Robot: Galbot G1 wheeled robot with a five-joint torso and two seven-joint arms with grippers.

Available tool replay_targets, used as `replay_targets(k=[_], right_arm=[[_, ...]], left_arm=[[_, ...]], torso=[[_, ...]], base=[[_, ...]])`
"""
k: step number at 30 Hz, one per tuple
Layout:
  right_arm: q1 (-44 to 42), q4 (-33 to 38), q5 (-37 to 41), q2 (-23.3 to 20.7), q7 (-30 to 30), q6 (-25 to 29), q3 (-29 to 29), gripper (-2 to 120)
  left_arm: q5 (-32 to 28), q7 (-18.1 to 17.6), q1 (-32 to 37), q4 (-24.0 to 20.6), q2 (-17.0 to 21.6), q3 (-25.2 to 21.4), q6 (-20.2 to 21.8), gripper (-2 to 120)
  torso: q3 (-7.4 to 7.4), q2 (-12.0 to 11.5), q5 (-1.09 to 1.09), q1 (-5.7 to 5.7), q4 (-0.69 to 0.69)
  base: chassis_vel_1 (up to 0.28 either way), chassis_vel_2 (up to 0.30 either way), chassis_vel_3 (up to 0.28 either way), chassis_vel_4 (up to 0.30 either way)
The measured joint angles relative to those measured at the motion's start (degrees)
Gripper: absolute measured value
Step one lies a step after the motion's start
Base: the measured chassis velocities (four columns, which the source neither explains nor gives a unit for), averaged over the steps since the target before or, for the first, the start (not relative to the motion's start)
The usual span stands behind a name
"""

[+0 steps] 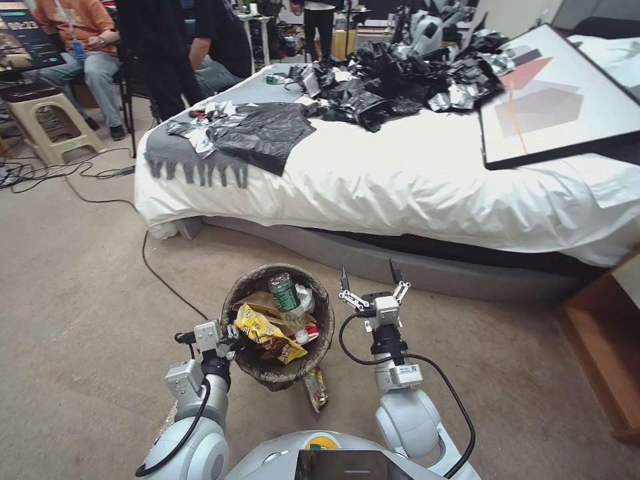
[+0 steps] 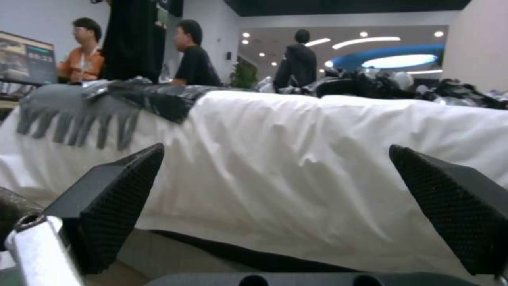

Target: Pick up the trash bin, then pick up the garbage from the floor and place it into the trash bin.

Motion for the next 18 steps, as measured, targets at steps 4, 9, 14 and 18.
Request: replay_targets(k=[4, 9, 14, 18], right_arm=[[-0.01, 0.01, 0.0, 0.01, 0.0, 0.0, 0.01, 100], [-0.09, 0.06, -0.01, 0.08, 0.0, 0.0, 0.05, 100], [-0.14, 0.11, -0.04, 0.1, 0.0, 0.0, 0.07, 100], [-0.16, 0.18, -0.06, 0.12, 0.0, 0.0, 0.1, 100]], left_arm=[[0.0, 0.0, 0.01, 0.0, 0.01, 0.0, 0.0, 0], [0.0, 0.0, 0.04, 0.0, 0.08, 0.0, -0.06, 0], [0.0, -0.01, 0.07, -0.01, 0.14, -0.01, -0.1, 0], [0.0, -0.04, 0.01, -0.05, 0.19, -0.01, -0.1, 0]], torso=[[0.0, 0.0, 0.0, 0.0, 0.0], [0.0, 0.0, 0.0, 0.0, 0.0], [0.0, 0.0, 0.0, 0.0, 0.0], [0.0, 0.0, 0.0, 0.0, 0.0]], base=[[0.067, 0.077, 0.081, 0.075], [0.082, 0.077, 0.069, 0.085], [0.079, 0.083, 0.07, 0.074], [0.077, 0.074, 0.075, 0.07]])
